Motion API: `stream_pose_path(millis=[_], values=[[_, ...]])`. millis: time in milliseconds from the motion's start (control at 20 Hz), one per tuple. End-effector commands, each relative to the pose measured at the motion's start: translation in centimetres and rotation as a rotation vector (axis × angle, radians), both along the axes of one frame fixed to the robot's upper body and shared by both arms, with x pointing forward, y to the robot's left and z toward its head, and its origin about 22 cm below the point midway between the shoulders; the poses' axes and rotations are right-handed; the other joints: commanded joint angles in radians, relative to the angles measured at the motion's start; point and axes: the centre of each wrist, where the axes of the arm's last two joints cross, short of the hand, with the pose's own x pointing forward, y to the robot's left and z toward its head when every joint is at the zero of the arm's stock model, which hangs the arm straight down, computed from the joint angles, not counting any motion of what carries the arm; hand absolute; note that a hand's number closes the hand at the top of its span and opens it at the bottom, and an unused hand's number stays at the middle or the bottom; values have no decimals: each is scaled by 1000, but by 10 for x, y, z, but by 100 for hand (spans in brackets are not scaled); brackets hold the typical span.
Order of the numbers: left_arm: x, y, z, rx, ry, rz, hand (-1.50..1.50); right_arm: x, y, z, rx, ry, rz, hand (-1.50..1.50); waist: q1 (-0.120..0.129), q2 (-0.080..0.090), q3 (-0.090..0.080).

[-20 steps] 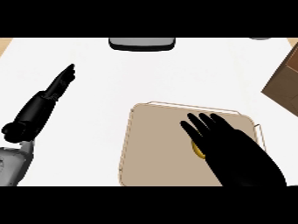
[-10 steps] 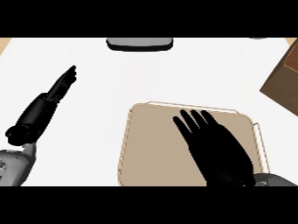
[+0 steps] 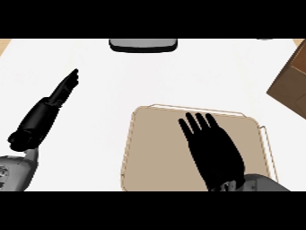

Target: Pick the lemon from the tray and place it in the cardboard box

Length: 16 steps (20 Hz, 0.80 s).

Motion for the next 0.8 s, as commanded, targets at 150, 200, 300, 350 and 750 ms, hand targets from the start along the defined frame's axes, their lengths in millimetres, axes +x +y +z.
stream_pose_path(millis=[150, 200, 300, 350, 750], values=[[6, -11, 10, -14, 9, -12, 0, 7, -16, -1, -57, -4, -58, -150, -3, 0, 0], [11, -23, 1, -6, 15, 5, 0, 10, -4, -6, -56, -1, -65, -150, -3, 0, 0], [2, -10, 17, -11, 14, -7, 0, 24, -2, -17, -42, 19, -51, -150, 3, 0, 0], [10, 10, 6, -7, -10, -5, 0, 2, -9, -20, -29, 25, -46, -150, -2, 0, 0], [-5, -2, 1, -5, 0, -7, 0, 22, 0, -45, -80, 30, -70, -150, 2, 0, 0]])
